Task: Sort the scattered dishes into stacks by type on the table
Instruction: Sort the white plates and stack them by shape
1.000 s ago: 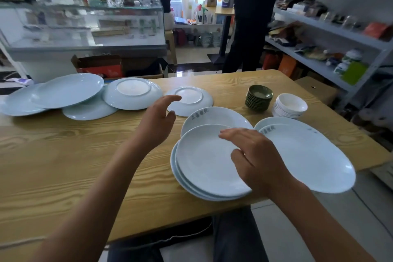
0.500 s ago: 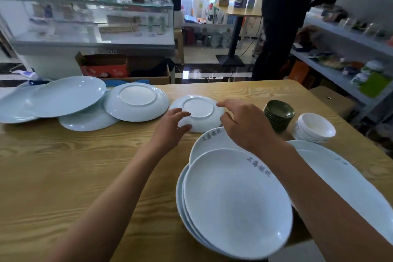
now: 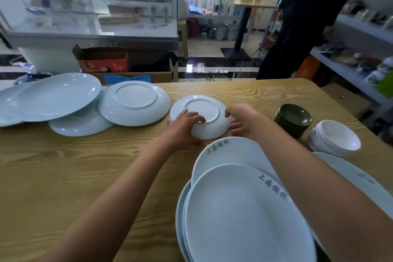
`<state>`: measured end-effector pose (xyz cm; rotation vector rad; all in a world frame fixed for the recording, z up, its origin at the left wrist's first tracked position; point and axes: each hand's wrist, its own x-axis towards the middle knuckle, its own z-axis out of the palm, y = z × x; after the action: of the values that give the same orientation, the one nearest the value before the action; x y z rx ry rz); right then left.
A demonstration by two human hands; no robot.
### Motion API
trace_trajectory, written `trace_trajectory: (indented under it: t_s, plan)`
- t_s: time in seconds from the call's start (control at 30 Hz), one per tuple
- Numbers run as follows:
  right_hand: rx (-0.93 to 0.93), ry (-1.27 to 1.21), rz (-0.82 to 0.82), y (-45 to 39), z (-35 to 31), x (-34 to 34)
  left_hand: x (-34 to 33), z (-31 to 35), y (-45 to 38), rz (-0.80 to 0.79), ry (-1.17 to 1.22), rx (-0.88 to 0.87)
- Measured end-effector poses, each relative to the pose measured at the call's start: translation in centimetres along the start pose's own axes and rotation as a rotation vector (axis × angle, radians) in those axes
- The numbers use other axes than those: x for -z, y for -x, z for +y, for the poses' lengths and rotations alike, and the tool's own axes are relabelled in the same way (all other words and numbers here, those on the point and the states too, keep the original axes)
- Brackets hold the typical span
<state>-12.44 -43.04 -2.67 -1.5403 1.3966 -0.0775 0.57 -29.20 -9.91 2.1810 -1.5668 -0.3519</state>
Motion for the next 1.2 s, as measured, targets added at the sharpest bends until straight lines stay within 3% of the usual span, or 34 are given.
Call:
trace_trajectory:
  t_s: [0.3, 0.4, 0.5, 0.63, 0.77, 0.87, 1.03, 1.2]
  plan:
    - [-0.255, -0.103, -0.17, -1.9, -0.1, 2.0, -0.5, -0.5, 0.4, 0.11, 0.054, -0.057]
    - [-0.226, -0.163, -0.176, -2.1, 0.5, 2.1, -0.2, -0.4, 0.7, 0.142, 0.1, -0.096]
    - [-0.168, -0.331, -0.304, -1.7, 0.7, 1.8, 0.0, -0.4, 1.3, 0.187, 0.173, -0.135]
    - [0.073, -0.574, -0.371, -0.3, 0.0, 1.6, 0.7, 0.1, 2.1, 0.223, 0.283, -0.123]
    - [0.262, -0.552, -0.287, 2.0, -0.8, 2.4, 2.8, 1.3, 2.6, 0.243, 0.297, -0.101]
    - [0.407, -0.516, -0.219, 4.7, -1.0, 3.6, 5.2, 2.9, 3.3, 0.369, 0.259, -0.074]
    - [0.795, -0.131, -0.069, 10.8, 0.1, 5.8, 10.2, 6.3, 5.2, 0.658, 0.183, -0.126]
    - [1.065, 0.348, 0.25, 14.9, 2.5, 6.9, 12.3, 9.4, 7.5, 0.544, 0.23, -0.245]
